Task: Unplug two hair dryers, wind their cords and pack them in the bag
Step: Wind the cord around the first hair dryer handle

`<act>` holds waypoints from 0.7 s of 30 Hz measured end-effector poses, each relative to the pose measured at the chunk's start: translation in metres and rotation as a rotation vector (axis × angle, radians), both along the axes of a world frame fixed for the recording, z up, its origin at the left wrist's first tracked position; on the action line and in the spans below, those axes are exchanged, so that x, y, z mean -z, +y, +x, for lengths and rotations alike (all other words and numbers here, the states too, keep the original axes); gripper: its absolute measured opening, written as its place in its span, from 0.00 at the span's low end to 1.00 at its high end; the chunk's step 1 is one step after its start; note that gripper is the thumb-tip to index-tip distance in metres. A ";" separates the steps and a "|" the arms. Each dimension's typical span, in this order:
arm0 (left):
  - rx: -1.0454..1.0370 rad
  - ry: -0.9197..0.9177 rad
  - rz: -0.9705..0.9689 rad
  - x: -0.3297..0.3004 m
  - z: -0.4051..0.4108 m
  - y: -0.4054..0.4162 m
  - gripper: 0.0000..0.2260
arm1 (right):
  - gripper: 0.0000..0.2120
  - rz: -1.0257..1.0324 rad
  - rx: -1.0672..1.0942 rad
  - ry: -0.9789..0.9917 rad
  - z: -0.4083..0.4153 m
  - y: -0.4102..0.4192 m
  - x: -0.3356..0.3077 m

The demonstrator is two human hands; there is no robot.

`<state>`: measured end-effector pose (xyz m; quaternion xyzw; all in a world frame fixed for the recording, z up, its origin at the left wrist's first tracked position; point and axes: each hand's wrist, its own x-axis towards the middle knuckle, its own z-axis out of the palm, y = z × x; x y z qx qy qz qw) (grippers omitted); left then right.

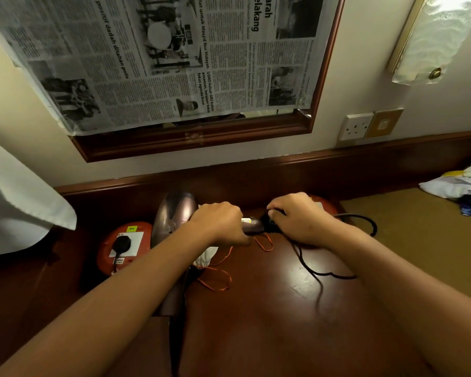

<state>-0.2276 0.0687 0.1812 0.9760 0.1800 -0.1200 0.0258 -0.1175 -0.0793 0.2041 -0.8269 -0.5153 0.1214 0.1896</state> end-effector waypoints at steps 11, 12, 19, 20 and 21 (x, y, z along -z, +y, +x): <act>-0.111 -0.111 -0.003 0.004 -0.001 0.007 0.18 | 0.04 0.358 0.237 0.605 -0.038 -0.016 0.040; -0.110 -0.116 -0.006 0.003 -0.001 0.008 0.18 | 0.03 0.389 0.236 0.689 -0.039 -0.018 0.043; -0.106 -0.137 -0.055 -0.002 -0.001 0.004 0.16 | 0.09 0.384 0.196 1.046 -0.038 -0.025 0.062; -0.104 -0.138 -0.057 -0.001 -0.002 0.004 0.16 | 0.09 0.376 0.192 1.089 -0.037 -0.026 0.064; -0.099 -0.136 -0.057 -0.001 -0.002 0.004 0.16 | 0.09 0.367 0.186 1.134 -0.035 -0.027 0.065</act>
